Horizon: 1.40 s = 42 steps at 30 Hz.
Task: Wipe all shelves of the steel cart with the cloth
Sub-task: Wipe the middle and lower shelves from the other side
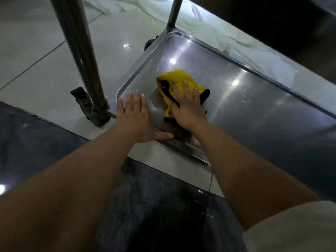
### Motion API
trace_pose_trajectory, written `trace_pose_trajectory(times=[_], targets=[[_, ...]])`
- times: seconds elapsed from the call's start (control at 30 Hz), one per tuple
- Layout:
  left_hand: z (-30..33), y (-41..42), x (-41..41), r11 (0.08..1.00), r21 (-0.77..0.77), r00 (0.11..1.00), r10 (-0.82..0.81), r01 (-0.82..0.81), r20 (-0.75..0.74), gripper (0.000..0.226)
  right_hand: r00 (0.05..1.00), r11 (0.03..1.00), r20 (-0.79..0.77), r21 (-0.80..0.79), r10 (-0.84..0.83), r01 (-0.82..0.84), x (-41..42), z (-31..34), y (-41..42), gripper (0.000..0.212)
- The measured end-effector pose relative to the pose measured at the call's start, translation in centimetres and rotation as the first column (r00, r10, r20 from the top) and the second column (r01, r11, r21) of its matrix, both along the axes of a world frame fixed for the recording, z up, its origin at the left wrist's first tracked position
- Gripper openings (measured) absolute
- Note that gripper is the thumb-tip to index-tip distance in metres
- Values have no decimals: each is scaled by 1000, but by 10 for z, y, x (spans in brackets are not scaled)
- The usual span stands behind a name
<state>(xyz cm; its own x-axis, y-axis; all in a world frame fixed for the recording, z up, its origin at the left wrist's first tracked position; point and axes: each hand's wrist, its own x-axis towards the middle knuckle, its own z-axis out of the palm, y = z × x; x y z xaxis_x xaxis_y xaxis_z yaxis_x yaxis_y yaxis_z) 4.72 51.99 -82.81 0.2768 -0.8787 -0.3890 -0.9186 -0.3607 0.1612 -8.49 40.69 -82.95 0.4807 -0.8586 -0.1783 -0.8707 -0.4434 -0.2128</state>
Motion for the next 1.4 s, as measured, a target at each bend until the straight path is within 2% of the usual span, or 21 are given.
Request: trace_pose_trajectory(times=[0.1,0.2,0.33,0.43,0.5,0.53,0.67,0.77,0.83,0.93,1.03,1.13,1.27,1.33,1.4], targets=[[8,-5,-6,997,78,999,-25,21,45,151,995,995,-63,-45,83,-86,-70,4,-4,55],[17,-11,-20,994,103,998,-31,24,60,144,988,997,-156,-75,-8,-4,-148,3,2,56],[24,-19,-51,995,73,996,56,-62,76,133,954,955,-95,-113,-285,275,-257,2,22,56],[24,-26,-85,995,12,993,100,-101,57,120,830,830,-42,-92,-556,551,-309,4,40,57],[20,-30,-108,997,-45,997,56,-54,49,110,755,754,-12,-59,-656,654,-326,5,48,57],[16,-32,-118,998,-58,998,21,-18,53,105,752,752,-18,-52,-659,658,-333,6,51,56],[-2,-32,-140,980,-145,988,-122,135,94,84,840,848,-121,-128,-528,515,-361,5,78,55],[-14,-35,-143,883,-266,920,-353,387,168,67,867,856,-25,-172,-498,487,-380,2,112,57],[-17,-38,-144,863,-247,898,-415,440,147,72,899,880,42,-187,-437,436,-388,3,129,71],[-21,-35,-145,882,-205,904,-401,424,146,79,928,909,12,-200,-371,366,-397,1,135,97],[-21,-25,-141,922,-163,932,-330,352,150,78,935,904,7,-252,-355,345,-391,0,130,92],[-11,-24,-139,962,-12,958,-271,273,99,84,939,903,17,-268,-343,334,-386,-2,126,88],[-1,-30,-124,966,172,978,-204,195,34,98,959,919,23,-278,-283,278,-379,-7,120,87],[-1,-31,-113,956,227,978,-203,187,48,109,968,937,13,-248,-251,246,-373,-8,113,90],[3,-28,-103,954,259,984,-170,150,56,108,973,951,11,-209,-230,227,-364,-10,108,91]])
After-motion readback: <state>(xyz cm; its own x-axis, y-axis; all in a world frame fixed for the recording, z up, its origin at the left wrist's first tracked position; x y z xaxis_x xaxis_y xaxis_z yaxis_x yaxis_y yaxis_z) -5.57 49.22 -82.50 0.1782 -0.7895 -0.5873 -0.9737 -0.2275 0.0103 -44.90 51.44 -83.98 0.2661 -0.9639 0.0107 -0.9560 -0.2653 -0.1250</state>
